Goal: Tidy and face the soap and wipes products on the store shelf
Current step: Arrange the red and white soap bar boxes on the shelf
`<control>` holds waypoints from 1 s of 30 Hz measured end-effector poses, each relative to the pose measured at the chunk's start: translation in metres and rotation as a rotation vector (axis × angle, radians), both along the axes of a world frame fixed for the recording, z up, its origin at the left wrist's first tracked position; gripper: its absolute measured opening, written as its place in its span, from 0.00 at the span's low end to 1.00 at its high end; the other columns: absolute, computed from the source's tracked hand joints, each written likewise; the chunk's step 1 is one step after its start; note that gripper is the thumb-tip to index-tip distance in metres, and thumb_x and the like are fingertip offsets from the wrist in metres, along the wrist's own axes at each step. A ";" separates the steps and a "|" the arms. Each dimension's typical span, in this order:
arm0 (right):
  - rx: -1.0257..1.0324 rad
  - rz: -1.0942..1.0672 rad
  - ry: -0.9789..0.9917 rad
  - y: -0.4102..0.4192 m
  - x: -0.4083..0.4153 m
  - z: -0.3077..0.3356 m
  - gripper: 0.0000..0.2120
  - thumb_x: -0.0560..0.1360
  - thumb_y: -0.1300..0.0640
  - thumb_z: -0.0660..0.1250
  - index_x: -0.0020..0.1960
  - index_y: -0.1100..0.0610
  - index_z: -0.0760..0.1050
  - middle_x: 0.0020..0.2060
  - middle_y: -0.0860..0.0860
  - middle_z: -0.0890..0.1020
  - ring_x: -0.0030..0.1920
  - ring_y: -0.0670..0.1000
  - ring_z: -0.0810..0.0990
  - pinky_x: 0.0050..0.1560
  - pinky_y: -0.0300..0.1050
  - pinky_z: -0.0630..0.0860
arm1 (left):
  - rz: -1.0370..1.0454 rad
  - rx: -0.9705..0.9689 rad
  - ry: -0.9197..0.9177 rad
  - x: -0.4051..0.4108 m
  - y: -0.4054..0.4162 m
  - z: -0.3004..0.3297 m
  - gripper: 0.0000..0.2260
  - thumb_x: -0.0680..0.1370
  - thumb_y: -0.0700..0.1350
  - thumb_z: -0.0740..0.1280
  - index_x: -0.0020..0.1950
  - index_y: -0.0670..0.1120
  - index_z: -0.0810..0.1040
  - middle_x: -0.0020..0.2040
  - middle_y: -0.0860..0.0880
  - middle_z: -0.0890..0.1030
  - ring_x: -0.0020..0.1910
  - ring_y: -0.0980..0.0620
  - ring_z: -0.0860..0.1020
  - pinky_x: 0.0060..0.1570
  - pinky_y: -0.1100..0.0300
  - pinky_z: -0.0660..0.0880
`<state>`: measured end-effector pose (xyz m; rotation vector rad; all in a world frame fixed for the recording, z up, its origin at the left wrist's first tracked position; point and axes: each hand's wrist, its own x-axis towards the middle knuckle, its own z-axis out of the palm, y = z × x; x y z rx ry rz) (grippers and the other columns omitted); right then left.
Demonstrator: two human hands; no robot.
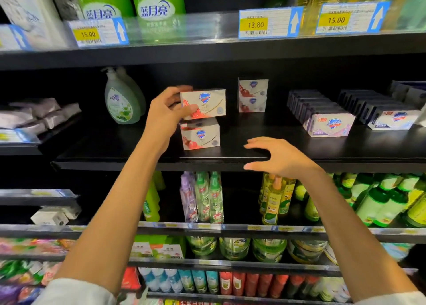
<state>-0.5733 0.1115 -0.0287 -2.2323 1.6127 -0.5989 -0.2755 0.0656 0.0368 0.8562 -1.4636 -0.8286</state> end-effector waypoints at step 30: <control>-0.015 -0.004 -0.115 -0.004 -0.005 -0.001 0.24 0.74 0.33 0.71 0.68 0.39 0.79 0.69 0.35 0.78 0.71 0.40 0.74 0.72 0.46 0.70 | 0.334 -0.060 -0.245 0.022 -0.039 -0.023 0.24 0.79 0.42 0.75 0.74 0.47 0.73 0.67 0.48 0.78 0.64 0.55 0.78 0.64 0.58 0.78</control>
